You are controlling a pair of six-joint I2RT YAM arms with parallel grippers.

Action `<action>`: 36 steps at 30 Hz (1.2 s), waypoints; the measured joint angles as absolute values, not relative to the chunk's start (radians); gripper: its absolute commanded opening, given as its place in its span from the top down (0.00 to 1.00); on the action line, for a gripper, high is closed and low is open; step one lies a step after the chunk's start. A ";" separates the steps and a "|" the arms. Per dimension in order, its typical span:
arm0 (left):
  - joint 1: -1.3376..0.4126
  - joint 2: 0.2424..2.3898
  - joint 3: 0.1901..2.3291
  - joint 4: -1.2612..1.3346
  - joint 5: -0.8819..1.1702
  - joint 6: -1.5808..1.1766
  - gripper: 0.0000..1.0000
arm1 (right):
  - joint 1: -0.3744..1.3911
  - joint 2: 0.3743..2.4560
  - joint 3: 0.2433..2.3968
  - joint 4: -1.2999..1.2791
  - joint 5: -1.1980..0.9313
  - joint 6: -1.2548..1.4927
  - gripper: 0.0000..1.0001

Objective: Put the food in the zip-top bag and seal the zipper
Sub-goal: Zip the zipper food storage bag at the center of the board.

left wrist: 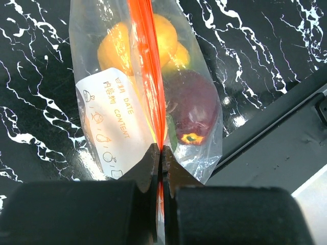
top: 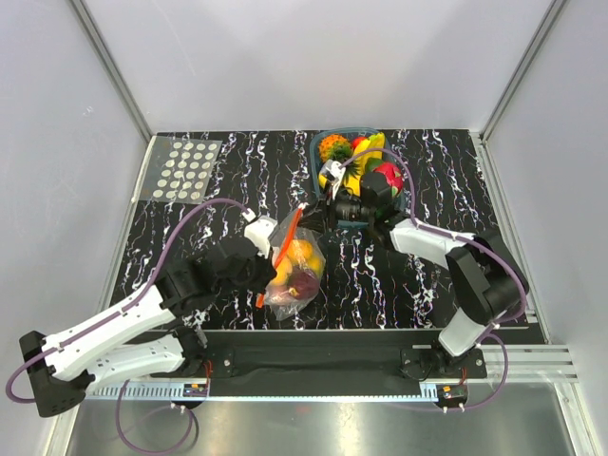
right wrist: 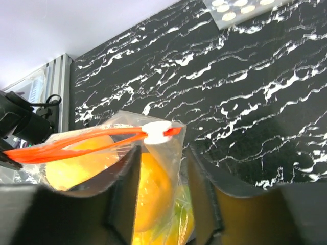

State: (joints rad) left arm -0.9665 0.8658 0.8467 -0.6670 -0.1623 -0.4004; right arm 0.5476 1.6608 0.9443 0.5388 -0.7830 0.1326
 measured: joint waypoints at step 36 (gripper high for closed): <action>-0.940 1.112 1.298 -0.792 -0.181 -0.151 0.14 | 0.825 0.920 0.515 0.163 -0.025 0.256 1.00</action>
State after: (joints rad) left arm -0.9398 1.1118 1.2984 -0.7921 -0.1810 -0.1509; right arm 0.8246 0.9195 0.5152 0.1635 -0.0250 0.2562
